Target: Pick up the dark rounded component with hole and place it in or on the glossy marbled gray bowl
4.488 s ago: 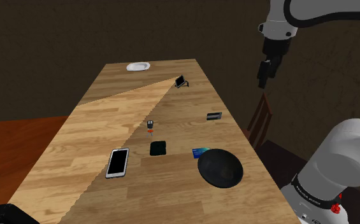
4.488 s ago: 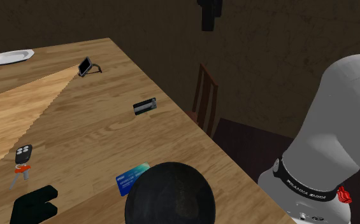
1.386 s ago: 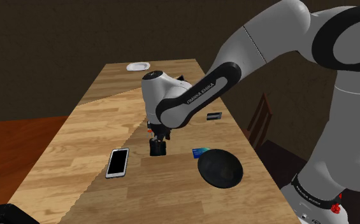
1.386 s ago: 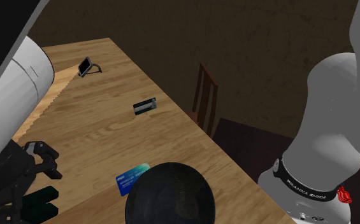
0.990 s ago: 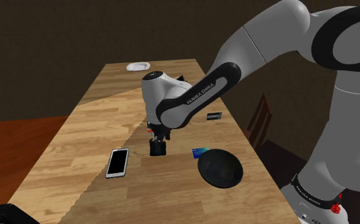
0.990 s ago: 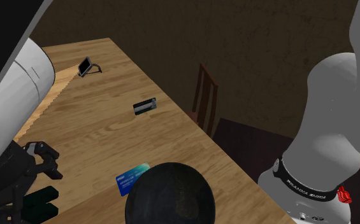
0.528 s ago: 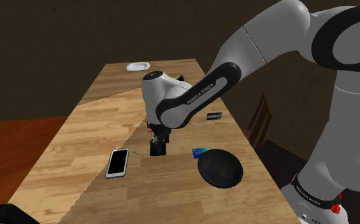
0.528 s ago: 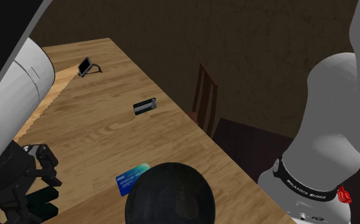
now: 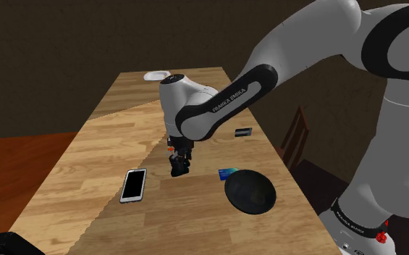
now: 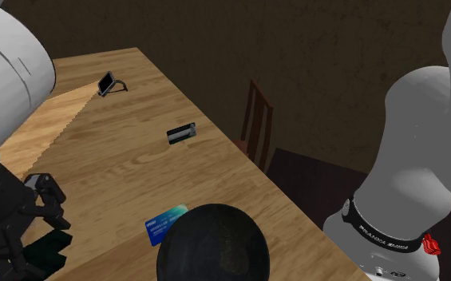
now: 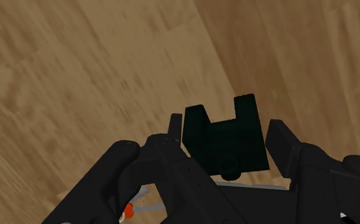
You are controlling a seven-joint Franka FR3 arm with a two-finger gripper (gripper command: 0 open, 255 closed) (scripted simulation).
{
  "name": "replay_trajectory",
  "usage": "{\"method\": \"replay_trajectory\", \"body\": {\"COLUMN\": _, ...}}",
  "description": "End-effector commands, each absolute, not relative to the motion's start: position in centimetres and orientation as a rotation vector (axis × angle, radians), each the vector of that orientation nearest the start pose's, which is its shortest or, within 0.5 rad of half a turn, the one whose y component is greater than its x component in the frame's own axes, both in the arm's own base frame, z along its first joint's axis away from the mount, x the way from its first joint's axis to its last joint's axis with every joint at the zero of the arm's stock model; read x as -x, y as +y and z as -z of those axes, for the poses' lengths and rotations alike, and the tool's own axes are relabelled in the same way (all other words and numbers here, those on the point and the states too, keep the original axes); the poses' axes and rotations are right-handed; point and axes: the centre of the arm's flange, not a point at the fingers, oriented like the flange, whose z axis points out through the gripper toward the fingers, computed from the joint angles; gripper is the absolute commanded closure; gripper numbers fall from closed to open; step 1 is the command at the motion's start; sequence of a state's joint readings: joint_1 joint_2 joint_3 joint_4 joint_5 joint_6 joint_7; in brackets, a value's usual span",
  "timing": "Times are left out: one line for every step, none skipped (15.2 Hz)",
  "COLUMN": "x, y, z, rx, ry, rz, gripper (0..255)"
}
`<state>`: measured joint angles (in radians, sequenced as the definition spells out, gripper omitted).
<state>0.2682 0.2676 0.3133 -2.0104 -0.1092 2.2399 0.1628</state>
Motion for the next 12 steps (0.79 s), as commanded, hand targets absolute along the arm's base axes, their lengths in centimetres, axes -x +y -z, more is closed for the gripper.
{"method": "replay_trajectory", "body": {"x": -50.0, "y": 31.7, "z": -33.7, "rx": 3.063, "ry": -0.747, "rz": -0.032, "gripper": 255}}
{"method": "replay_trajectory", "body": {"x": -50.0, "y": 31.7, "z": -34.2, "rx": 3.063, "ry": -0.747, "rz": -0.032, "gripper": 255}}
{"method": "replay_trajectory", "body": {"x": -50.0, "y": 31.7, "z": -34.8, "rx": 3.063, "ry": -0.747, "rz": -0.032, "gripper": 255}}
{"method": "replay_trajectory", "body": {"x": -50.0, "y": 31.7, "z": -35.3, "rx": 3.063, "ry": -0.747, "rz": -0.032, "gripper": 255}}
{"method": "replay_trajectory", "body": {"x": -50.0, "y": 31.7, "z": -35.8, "rx": 3.063, "ry": -0.747, "rz": -0.032, "gripper": 255}}
{"method": "replay_trajectory", "body": {"x": -50.0, "y": 31.7, "z": -36.3, "rx": 3.063, "ry": -0.747, "rz": -0.032, "gripper": 255}}
{"method": "replay_trajectory", "body": {"x": -50.0, "y": 31.7, "z": -36.9, "rx": 3.063, "ry": -0.747, "rz": -0.032, "gripper": 255}}
{"method": "replay_trajectory", "body": {"x": -50.0, "y": 31.7, "z": -37.4, "rx": 3.063, "ry": -0.747, "rz": -0.032, "gripper": 255}}
{"method": "replay_trajectory", "body": {"x": -50.0, "y": 31.7, "z": -37.9, "rx": 3.063, "ry": -0.747, "rz": -0.032, "gripper": 255}}
{"method": "replay_trajectory", "body": {"x": -50.0, "y": 31.7, "z": -38.5, "rx": 3.063, "ry": -0.747, "rz": -0.032, "gripper": 255}}
{"method": "replay_trajectory", "body": {"x": -50.0, "y": 31.7, "z": -39.0, "rx": 3.063, "ry": -0.747, "rz": -0.032, "gripper": 255}}
{"method": "replay_trajectory", "body": {"x": -50.0, "y": 31.7, "z": -39.5, "rx": 3.063, "ry": -0.747, "rz": -0.032, "gripper": 255}}
